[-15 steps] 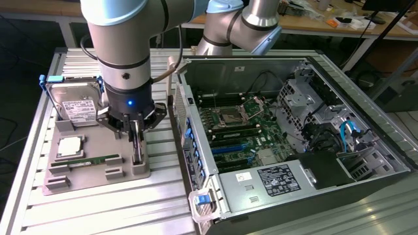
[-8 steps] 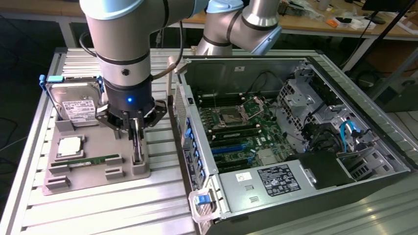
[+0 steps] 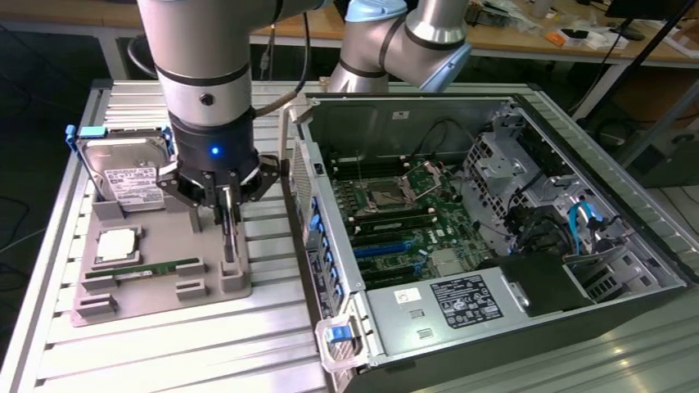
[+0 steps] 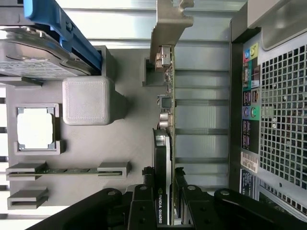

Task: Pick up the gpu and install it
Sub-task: 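Pick up the gpu and move the gpu toward the slot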

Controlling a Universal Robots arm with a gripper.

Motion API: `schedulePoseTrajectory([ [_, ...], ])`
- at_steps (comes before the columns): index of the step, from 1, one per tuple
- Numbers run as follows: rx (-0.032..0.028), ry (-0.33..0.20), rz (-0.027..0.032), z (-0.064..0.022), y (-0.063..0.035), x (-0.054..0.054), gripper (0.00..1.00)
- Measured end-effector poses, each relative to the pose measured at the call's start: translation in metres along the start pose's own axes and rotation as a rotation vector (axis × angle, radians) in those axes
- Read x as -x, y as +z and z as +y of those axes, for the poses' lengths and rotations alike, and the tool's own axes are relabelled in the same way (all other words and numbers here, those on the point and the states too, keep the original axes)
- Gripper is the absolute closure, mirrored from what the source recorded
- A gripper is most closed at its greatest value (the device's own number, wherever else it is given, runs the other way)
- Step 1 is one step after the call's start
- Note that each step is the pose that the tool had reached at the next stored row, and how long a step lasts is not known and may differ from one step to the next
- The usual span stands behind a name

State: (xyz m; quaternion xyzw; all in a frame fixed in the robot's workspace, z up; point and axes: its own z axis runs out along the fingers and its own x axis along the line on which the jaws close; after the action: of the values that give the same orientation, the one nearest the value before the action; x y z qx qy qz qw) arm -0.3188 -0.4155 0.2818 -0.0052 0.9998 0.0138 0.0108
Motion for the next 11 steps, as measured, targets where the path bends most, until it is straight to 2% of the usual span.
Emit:
schedulePoseTrajectory([
  [6, 0.0000, 0.000, 0.0001, 0.0008, -0.0163, 0.000, 0.73],
  [11, 0.0000, 0.000, 0.0000, 0.0016, -0.0373, 0.001, 0.73],
])
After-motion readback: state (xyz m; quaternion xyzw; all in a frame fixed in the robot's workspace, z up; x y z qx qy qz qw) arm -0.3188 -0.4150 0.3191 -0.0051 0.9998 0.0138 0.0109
